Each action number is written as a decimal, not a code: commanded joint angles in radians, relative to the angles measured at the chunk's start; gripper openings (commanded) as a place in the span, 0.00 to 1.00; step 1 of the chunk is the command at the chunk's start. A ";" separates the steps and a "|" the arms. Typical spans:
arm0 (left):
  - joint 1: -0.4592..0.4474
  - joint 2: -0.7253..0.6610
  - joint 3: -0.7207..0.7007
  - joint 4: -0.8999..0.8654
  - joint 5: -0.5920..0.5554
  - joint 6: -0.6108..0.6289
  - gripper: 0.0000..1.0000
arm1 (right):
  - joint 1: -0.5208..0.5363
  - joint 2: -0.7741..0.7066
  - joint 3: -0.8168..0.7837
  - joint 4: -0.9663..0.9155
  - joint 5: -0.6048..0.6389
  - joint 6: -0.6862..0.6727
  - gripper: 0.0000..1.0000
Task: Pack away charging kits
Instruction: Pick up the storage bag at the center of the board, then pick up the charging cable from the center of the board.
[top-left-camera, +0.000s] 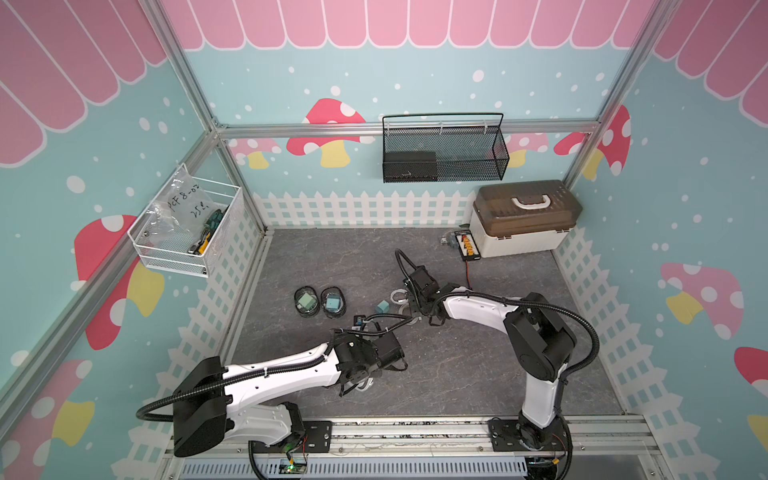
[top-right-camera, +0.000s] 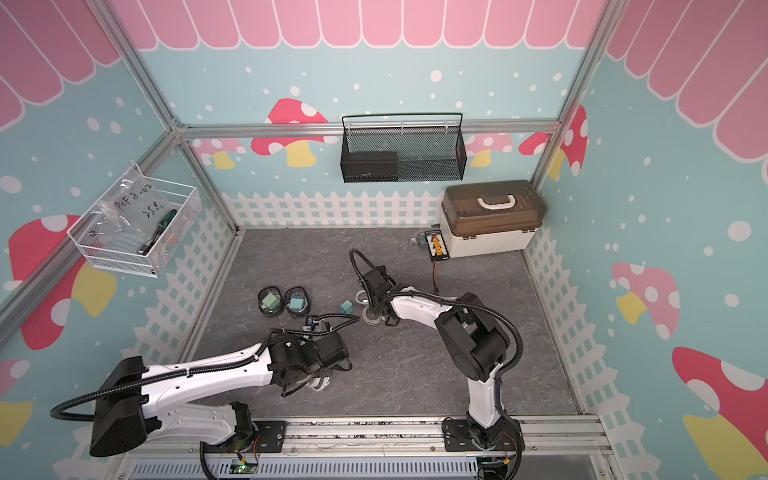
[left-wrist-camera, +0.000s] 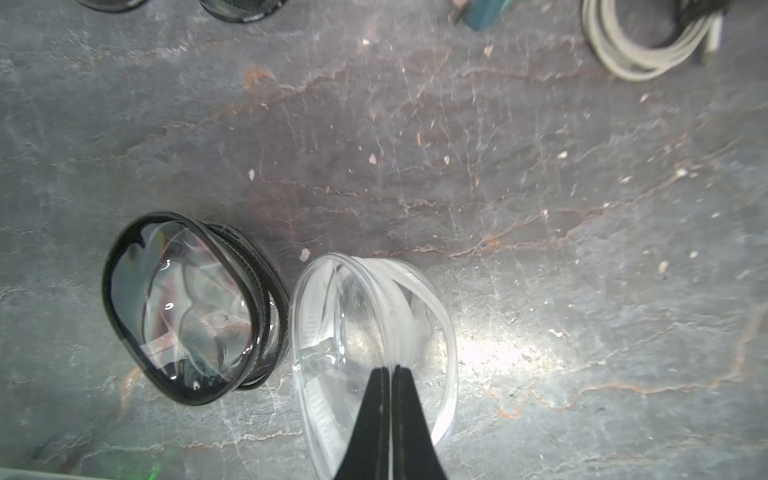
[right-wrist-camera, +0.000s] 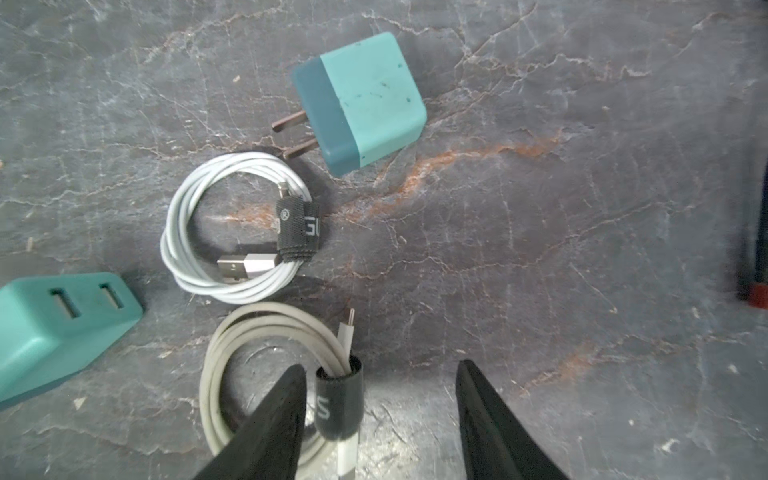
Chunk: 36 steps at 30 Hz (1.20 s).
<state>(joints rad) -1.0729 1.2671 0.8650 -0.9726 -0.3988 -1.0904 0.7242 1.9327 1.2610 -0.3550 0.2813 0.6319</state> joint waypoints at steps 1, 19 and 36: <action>0.020 -0.048 -0.009 0.000 -0.002 0.024 0.00 | -0.002 0.049 0.023 -0.058 -0.028 -0.008 0.55; 0.049 -0.085 0.100 0.061 0.022 0.148 0.00 | -0.043 -0.235 -0.195 -0.012 -0.037 0.042 0.16; 0.093 0.215 0.245 0.369 0.132 0.304 0.00 | -0.001 -0.664 -0.403 -0.027 -0.152 0.076 0.00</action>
<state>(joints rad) -0.9981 1.4609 1.0771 -0.6746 -0.2932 -0.8165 0.6991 1.2945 0.8703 -0.3786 0.1535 0.6788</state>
